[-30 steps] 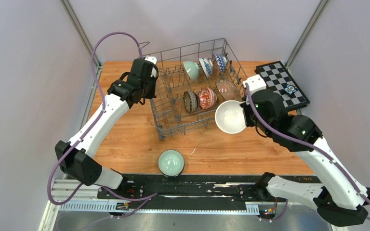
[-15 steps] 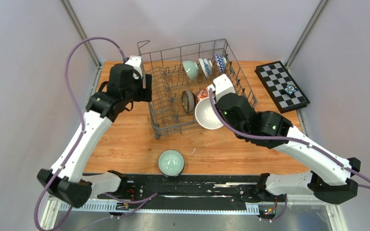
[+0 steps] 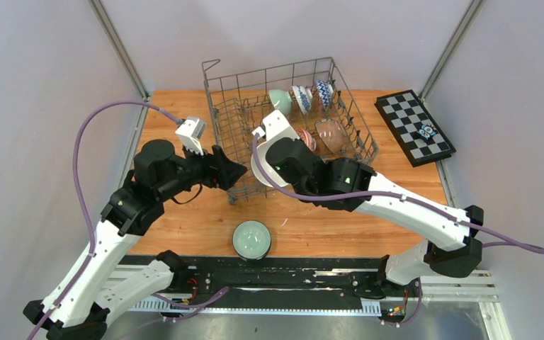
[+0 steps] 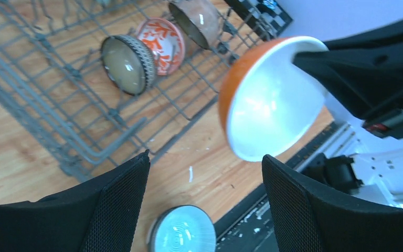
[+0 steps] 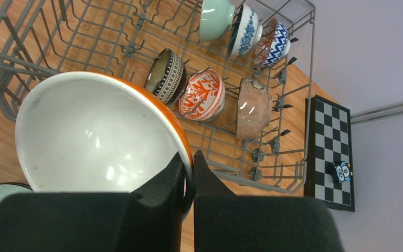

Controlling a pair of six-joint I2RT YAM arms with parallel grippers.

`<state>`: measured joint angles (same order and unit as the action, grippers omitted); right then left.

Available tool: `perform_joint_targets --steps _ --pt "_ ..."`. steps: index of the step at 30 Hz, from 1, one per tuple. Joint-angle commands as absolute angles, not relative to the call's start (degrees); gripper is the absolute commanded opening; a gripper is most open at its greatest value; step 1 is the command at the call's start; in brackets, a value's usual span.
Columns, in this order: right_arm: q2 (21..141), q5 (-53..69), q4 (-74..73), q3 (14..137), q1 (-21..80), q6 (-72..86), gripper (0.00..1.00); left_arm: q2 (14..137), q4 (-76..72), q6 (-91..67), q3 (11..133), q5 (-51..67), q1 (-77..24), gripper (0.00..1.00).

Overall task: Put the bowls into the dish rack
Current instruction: Place the bowl in the dish rack.

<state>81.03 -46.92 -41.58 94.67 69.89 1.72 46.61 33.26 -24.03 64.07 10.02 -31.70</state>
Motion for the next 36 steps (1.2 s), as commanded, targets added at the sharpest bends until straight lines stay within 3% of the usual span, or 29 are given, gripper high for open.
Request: perform_joint_targets --steps 1,13,20,27,28,31,34,36 --pt "82.95 -47.94 -42.31 98.75 71.05 5.60 0.03 44.31 26.21 -29.36 58.49 13.16 -34.23 0.80" --pt "84.55 -44.16 -44.72 99.80 71.10 11.20 0.02 46.23 16.73 -32.19 49.98 8.67 -35.55 0.73" --pt "84.55 -43.86 -45.15 98.96 71.04 13.78 0.03 47.34 12.41 -34.73 49.22 10.07 -35.52 0.49" --pt "83.46 -43.43 -45.09 97.62 70.98 15.19 0.03 48.00 10.40 -35.72 48.91 13.11 -35.51 0.02" --pt "83.00 -43.40 -45.04 97.18 70.97 15.26 0.03 48.11 10.42 -35.75 48.95 13.48 -35.51 0.00" --pt "80.12 -39.80 -43.90 94.85 69.81 15.80 0.17 48.00 10.57 -35.23 49.17 14.05 -35.55 0.00" --pt "75.41 -34.44 -41.12 90.42 68.76 15.99 0.51 47.89 10.09 -34.74 48.96 15.00 -35.52 0.00" --pt "71.87 -30.53 -38.49 86.53 68.20 16.23 0.66 47.90 8.37 -35.39 48.08 16.74 -35.55 0.00"
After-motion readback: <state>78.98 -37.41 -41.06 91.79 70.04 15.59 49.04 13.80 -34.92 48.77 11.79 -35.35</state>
